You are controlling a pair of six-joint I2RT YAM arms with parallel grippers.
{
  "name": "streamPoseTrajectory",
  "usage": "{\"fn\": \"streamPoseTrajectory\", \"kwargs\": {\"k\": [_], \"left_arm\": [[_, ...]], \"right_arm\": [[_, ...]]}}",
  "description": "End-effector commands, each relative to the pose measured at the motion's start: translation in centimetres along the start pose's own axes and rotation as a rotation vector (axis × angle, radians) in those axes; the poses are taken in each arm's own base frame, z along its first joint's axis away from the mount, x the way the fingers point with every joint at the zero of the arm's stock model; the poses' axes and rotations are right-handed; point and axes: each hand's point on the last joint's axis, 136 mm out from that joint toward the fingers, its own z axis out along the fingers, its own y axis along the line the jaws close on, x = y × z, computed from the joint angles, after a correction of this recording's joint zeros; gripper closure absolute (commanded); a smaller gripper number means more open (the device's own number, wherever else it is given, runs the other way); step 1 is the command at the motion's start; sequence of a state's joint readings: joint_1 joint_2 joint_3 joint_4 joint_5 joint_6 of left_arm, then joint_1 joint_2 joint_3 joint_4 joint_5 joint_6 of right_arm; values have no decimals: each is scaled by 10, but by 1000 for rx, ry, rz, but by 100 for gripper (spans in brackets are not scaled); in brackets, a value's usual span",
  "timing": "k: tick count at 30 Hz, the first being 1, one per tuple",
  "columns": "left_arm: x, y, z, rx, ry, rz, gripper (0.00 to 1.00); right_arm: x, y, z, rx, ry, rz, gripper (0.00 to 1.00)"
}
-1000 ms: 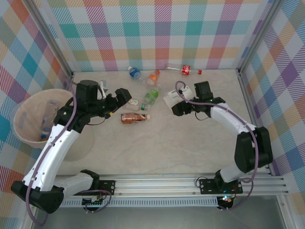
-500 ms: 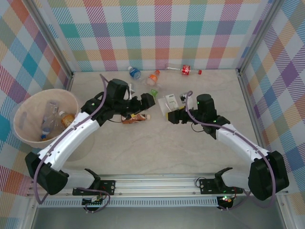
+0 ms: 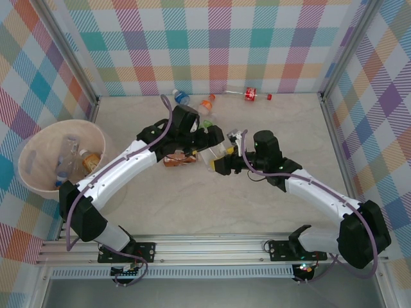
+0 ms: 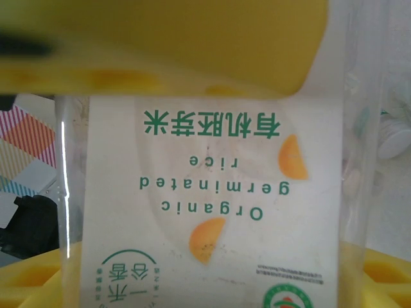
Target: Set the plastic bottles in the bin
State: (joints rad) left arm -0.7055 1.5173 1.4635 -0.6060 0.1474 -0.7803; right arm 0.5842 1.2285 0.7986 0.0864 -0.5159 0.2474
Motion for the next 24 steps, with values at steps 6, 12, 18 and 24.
{"fn": "streamPoseTrajectory", "kwargs": {"k": [6, 12, 18, 24], "left_arm": [[1, -9, -2, 22, -32, 33, 28], [2, -16, -4, 56, -25, 45, 36], [-4, -11, -5, 25, -52, 41, 39], [-17, -9, -16, 16, -117, 34, 40]], "right_arm": [[-28, 25, -2, -99, -62, -57, 42], [-21, 18, -2, -63, -35, -59, 31], [-15, 17, -3, -52, -9, -83, 18], [-14, 22, -12, -37, 19, -149, 0]]}}
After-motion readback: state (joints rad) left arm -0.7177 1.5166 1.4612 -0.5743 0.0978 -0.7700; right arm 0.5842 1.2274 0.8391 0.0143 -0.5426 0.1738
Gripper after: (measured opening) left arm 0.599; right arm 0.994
